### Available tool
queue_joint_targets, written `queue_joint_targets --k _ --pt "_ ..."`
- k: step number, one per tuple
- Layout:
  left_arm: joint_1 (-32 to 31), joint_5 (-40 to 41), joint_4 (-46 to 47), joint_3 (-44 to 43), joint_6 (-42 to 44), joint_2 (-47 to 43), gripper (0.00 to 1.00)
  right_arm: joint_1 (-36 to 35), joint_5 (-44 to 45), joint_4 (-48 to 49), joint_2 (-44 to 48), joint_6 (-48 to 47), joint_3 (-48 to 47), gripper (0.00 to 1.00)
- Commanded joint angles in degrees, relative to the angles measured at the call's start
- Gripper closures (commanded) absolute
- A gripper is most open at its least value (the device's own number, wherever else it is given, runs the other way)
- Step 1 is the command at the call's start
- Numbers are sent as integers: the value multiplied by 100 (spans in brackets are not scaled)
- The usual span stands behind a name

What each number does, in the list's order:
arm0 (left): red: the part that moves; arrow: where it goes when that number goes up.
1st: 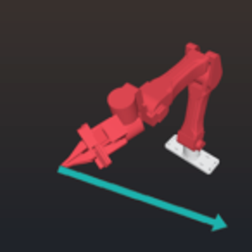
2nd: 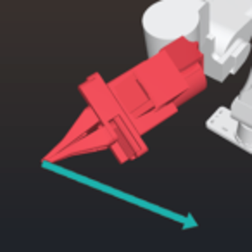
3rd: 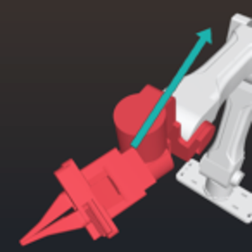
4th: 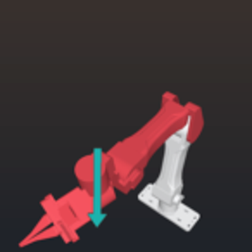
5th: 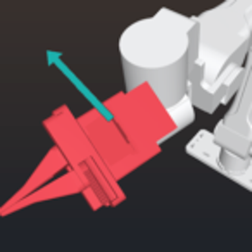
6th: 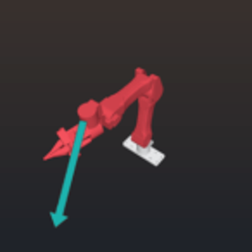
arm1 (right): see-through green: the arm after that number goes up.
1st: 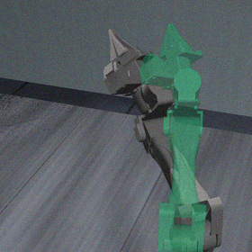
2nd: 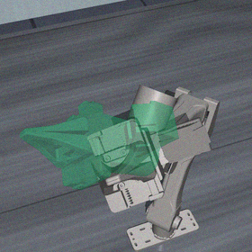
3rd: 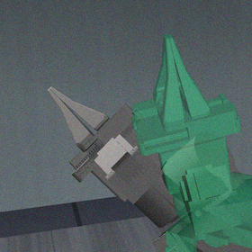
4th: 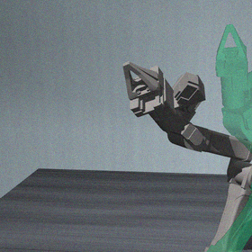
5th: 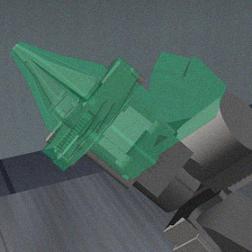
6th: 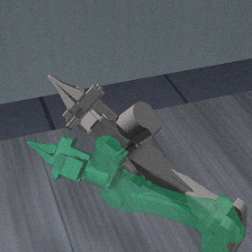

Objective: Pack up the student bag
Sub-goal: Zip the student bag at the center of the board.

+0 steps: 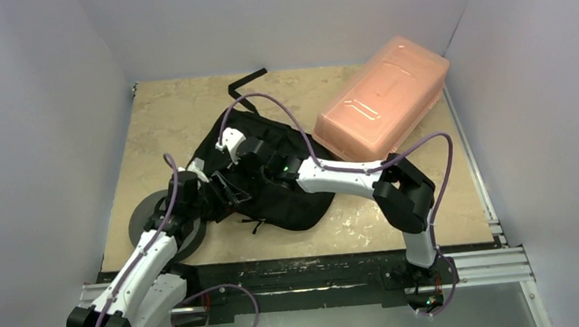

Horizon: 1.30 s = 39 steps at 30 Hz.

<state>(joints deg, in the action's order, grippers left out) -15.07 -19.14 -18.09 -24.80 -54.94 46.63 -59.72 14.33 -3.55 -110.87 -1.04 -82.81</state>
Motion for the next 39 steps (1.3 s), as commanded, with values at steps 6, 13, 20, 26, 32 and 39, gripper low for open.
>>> queue_joint_targets --k 6,13,20,26,32,39 --pt "22 -344 830 -606 201 1110 32 770 -2151 337 688 1421 114 100" --pt "22 -54 841 -730 163 1762 58 815 -2325 338 763 1509 104 100" --pt "22 392 559 -645 287 1808 100 1051 -2411 478 777 1658 -6 100" --pt "22 620 484 -498 388 1790 100 1690 -2397 470 838 1911 -205 100" --pt "22 770 502 -306 387 1694 100 2428 -2428 505 616 1990 -462 100" --pt "22 817 458 -172 419 1375 100 2911 -2106 561 -102 1542 -874 100"
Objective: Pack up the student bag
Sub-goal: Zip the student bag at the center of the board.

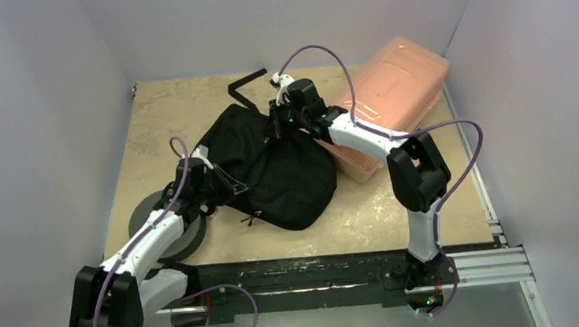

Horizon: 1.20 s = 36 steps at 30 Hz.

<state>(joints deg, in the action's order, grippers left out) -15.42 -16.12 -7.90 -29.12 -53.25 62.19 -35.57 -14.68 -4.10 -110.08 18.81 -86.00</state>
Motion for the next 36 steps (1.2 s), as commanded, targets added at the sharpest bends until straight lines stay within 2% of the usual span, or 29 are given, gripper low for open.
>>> queue_joint_targets --k 1,6,11,14,18,21,26,32,36 --pt "57 532 -588 260 260 -232 100 529 790 589 -278 -521 -664 100" --pt "57 573 -714 257 372 -367 100 547 1077 213 -497 -931 -1093 100" --pt "57 606 -725 285 494 -681 100 479 2 382 -22 -616 -564 100" --pt "57 813 -1037 275 474 -903 100 267 -95 630 383 -574 -276 100" --pt "57 1164 -1566 307 7 -1099 100 188 788 438 446 -533 -374 100" --pt "57 1243 -1677 380 -206 -1105 100 454 1592 344 278 -337 -469 100" --pt "57 1122 -1471 473 -185 -1029 100 666 1656 -108 -517 -758 -1384 100" --pt "57 1122 -1415 469 -32 -1138 100 668 2349 -110 -610 -1089 -1575 100" --pt "57 1144 -1437 491 63 -1198 100 668 2443 -274 -690 -1111 -1819 100"
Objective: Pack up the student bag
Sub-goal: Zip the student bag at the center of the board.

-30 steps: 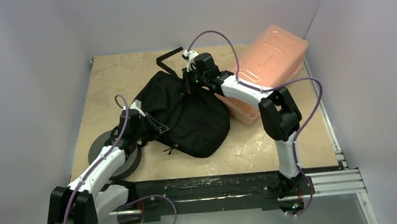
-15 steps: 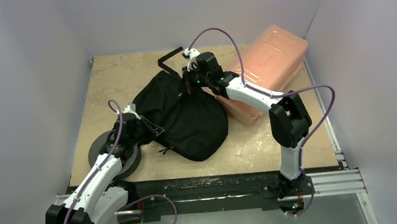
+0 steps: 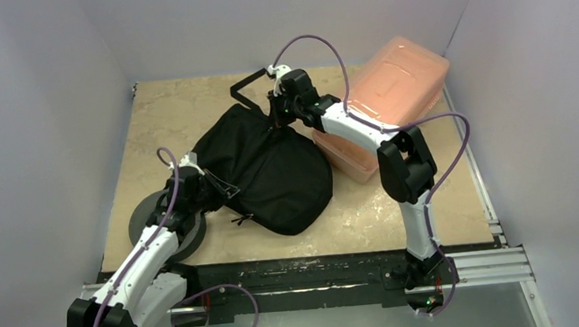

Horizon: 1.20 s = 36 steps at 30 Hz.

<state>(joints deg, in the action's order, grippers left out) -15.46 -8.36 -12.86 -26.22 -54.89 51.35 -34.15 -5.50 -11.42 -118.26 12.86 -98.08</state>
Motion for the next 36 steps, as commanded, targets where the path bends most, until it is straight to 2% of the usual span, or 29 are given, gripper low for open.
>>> queue_joint_targets --k 1,2,4,6,8,10,12,15,17,19,22,25,31,33,34,36 --pt "61 339 -926 202 236 -121 100 524 1479 363 129 -512 -670 100" --pt "61 284 -886 201 249 -116 100 515 1222 329 170 -539 -677 94" --pt "61 115 -868 140 296 -85 100 499 717 310 352 -416 -569 68" --pt "61 -113 -924 -17 375 -31 100 449 566 102 605 -304 -498 54" --pt "61 -350 -975 -166 449 -31 85 356 588 -234 900 -337 -457 47" --pt "61 -446 -1045 -311 513 -124 67 194 646 -554 1239 -454 -301 42" --pt "61 -416 -1209 -436 583 -275 53 -50 713 -626 1700 -602 152 36" --pt "61 -339 -1519 -624 671 -531 40 -493 754 -662 2504 -624 1035 30" --pt "61 -365 -1710 -787 734 -674 35 -760 403 -641 2948 -479 1646 29" --pt "66 -428 -1881 -983 775 -821 31 -1177 206 -461 3434 -337 2511 27" --pt "62 -428 -2209 -1447 971 -1041 29 -1803 270 -572 3987 -217 3286 26" --pt "69 27 -2863 -2189 1313 -1147 28 -2158 272 -808 4521 188 3934 24" --pt "70 817 -3513 -3437 1917 -1331 23 -2271 532 -1180 5902 1169 5289 16" --pt "65 818 -3558 -3633 2034 -1399 23 -2271 433 -945 6077 1347 5787 15" --pt "67 818 -3575 -3709 2088 -1426 23 -2276 377 -750 6082 1446 6011 4" --pt "63 818 -3632 -3878 2212 -1473 23 -2316 353 -206 5948 1620 6385 1"
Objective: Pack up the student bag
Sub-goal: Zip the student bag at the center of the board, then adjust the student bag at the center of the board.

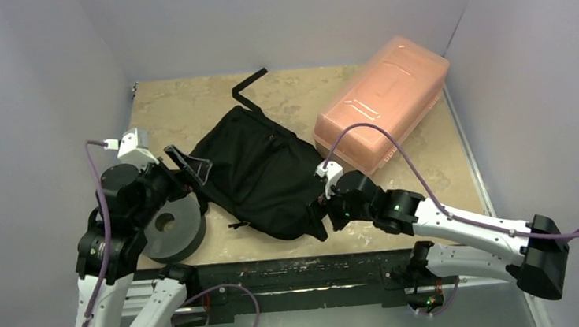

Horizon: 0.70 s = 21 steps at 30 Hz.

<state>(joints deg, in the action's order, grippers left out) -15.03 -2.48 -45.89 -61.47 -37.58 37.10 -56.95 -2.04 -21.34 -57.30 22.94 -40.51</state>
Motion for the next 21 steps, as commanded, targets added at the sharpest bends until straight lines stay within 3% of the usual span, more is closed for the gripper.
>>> queue_joint_targets --k 1,11,14,21 --pt "21 301 -356 -428 555 -70 23 -85 100 998 -263 675 684 1" --pt "17 756 -816 -864 1078 -394 22 -228 1755 1915 -1644 979 286 3" --pt "18 713 -867 -872 1063 -457 22 -229 2213 2115 -2281 647 -375 7" --pt "23 723 -1091 -928 922 -682 22 -81 3299 2591 -3837 -558 -2107 6"
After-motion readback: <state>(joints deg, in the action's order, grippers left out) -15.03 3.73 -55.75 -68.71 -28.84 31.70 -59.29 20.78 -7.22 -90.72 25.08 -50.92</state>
